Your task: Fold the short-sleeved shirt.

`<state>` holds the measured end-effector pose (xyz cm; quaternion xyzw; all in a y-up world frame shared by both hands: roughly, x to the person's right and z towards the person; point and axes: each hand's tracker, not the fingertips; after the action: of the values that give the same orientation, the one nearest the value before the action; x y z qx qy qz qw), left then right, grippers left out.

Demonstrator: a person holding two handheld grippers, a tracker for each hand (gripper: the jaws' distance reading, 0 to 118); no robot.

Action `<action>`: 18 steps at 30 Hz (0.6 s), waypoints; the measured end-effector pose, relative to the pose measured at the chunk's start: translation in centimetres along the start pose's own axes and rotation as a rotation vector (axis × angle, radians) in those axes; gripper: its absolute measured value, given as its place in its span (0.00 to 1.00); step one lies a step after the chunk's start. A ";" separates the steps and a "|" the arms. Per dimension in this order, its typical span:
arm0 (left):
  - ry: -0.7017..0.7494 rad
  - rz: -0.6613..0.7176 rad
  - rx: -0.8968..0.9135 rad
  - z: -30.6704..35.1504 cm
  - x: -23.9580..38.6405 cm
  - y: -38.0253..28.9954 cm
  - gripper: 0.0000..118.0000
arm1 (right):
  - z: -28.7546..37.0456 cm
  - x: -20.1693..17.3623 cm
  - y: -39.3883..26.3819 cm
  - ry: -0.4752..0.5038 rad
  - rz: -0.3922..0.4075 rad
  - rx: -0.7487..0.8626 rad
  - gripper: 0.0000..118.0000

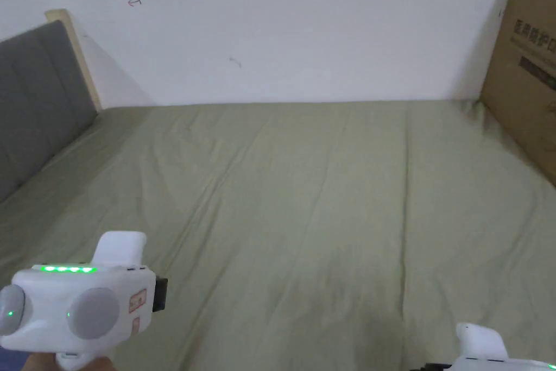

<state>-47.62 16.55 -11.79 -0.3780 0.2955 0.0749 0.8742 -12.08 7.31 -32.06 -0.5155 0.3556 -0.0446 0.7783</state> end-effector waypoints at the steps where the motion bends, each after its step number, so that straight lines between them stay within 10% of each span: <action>1: -0.004 -0.003 0.014 0.6 0.8 0.0 0.00 | 0.7 -0.1 0.1 -0.029 0.009 0.036 0.00; 5: -0.082 -0.007 0.062 3.9 3.9 0.3 0.00 | 4.0 -1.9 0.9 -0.229 0.174 0.202 0.00; 18: 0.036 -0.072 0.507 13.4 11.9 2.3 0.00 | 15.6 -11.0 5.1 -0.335 0.401 0.821 0.00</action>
<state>-32.52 26.54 -12.81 -0.1585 0.3069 -0.0393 0.9376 -12.45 26.51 -27.40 -0.0872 0.2707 0.0534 0.9572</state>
